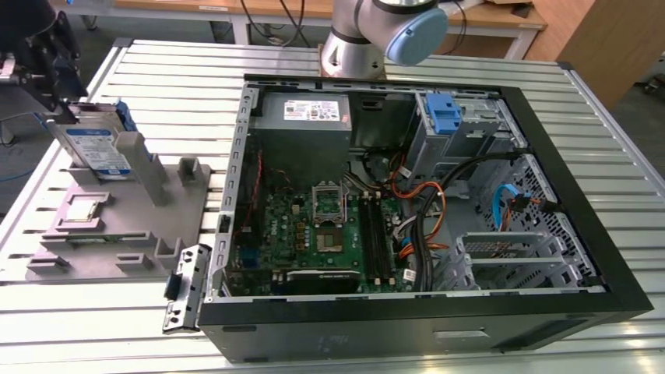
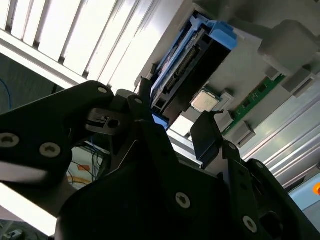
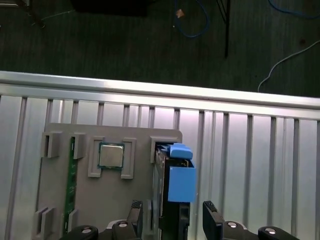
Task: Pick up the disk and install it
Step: 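Pick up the disk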
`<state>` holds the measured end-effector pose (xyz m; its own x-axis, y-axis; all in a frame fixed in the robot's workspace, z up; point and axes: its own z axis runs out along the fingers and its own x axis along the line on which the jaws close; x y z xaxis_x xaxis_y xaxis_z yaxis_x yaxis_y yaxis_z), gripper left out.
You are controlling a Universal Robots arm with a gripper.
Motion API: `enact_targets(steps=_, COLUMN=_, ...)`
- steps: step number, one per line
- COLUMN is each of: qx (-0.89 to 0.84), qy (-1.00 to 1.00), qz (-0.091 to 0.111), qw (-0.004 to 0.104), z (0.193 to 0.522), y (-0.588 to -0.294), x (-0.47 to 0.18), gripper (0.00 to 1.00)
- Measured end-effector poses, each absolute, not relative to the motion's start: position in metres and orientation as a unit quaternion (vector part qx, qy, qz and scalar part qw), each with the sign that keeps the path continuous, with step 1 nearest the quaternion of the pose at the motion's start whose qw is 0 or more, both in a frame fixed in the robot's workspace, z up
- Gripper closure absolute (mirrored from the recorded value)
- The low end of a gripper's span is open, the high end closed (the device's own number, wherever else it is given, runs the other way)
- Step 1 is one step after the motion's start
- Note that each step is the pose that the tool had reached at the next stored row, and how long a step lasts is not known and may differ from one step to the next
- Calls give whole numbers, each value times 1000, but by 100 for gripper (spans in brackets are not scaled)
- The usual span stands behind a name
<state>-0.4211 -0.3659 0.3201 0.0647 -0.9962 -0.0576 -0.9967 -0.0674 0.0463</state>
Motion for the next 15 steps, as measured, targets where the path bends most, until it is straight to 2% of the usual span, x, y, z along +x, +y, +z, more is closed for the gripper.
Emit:
enact_targets(steps=5, qx=-743, qy=669, qz=35, qw=2, z=316, y=-366, x=-421, gripper=41)
enact_targets(steps=12, qx=-752, qy=659, qz=24, qw=12, z=311, y=-366, x=-421, gripper=41)
enact_targets(steps=15, qx=-753, qy=658, qz=23, qw=13, z=307, y=-366, x=-421, gripper=41)
